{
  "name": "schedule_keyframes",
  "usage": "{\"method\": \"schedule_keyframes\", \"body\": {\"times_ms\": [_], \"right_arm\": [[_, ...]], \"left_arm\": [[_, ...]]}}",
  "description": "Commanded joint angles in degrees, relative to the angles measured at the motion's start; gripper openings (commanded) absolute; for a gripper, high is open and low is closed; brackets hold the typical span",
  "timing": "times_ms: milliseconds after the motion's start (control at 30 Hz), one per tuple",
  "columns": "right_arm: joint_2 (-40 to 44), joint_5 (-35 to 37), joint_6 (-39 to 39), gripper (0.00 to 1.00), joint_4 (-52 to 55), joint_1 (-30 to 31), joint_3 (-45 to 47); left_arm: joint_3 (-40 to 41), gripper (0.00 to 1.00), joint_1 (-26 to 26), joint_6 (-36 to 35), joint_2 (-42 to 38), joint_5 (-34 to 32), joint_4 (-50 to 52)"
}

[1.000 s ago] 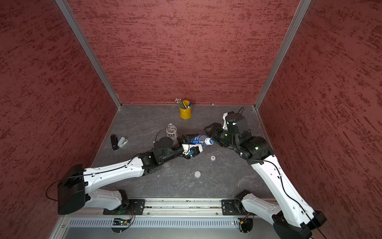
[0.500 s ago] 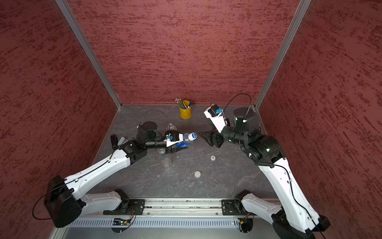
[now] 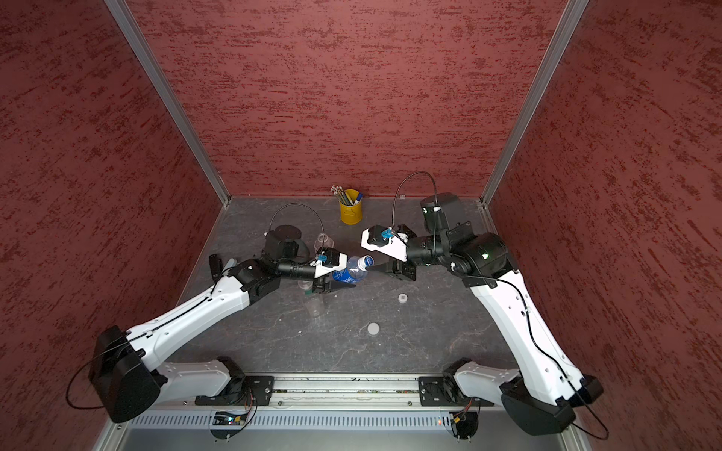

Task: Screw on the bottle caps
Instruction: Screw the bottle cap onto the plastic bottle.

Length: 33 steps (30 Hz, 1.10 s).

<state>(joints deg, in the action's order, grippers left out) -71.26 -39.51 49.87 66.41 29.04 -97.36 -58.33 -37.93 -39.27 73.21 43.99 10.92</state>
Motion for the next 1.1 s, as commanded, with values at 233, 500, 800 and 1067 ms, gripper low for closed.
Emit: {"method": "schedule_keyframes", "body": {"times_ms": [233,500,800,1067], "right_arm": [[-2.07,0.37,4.61,0.48,3.1,0.23,-0.54],[-2.97,0.43,4.18,0.42,3.11,0.23,-0.56],[-3.7,-0.86,2.89,0.26,4.85,0.17,-0.72],[-5.88,8.92,-20.14,0.1,1.72,0.16,1.64]], "left_arm": [[-3.3,0.56,-0.49,0.09,1.12,2.24,0.56],[-3.9,0.56,-1.0,-0.4,1.42,2.21,1.13],[-4.02,0.56,-1.35,-0.66,1.42,2.02,0.94],[0.59,0.56,-4.74,0.28,-1.98,-9.46,-13.33]]}}
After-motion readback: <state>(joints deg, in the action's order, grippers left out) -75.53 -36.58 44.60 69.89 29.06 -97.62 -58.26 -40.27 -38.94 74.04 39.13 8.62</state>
